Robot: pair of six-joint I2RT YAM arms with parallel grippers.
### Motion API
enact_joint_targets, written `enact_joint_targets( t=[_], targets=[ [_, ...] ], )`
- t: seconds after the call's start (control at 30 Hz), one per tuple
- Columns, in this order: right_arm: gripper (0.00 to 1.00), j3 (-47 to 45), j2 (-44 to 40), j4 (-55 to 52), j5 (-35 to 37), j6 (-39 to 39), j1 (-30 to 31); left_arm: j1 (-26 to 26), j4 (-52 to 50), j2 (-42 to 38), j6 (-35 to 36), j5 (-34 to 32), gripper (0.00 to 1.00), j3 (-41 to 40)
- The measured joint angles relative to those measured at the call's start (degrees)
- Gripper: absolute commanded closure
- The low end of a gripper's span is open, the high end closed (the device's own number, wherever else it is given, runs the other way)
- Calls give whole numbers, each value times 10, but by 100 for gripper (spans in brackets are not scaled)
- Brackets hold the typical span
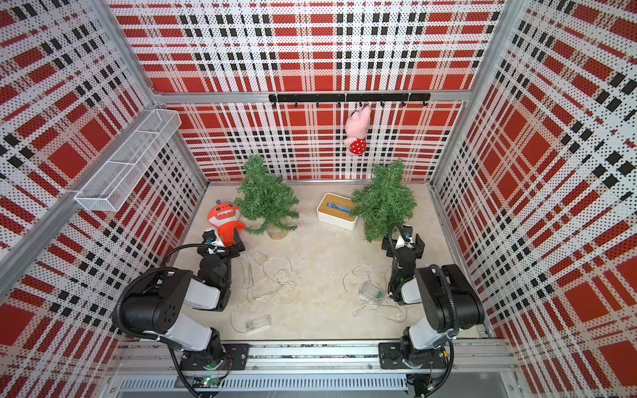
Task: Wrap string light around the christmas tree
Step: Move the distractor to the center of the board.
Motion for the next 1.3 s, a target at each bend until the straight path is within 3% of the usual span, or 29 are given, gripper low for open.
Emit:
enact_joint_targets(
  t=[1.1, 1.3],
  targets=[
    [0, 6, 0, -6, -23, 5, -21, 16, 3, 0, -6, 18, 2, 2],
    [0, -8, -65, -36, -28, -7, -5, -27, 45, -14, 8, -40, 2, -36]
  ],
)
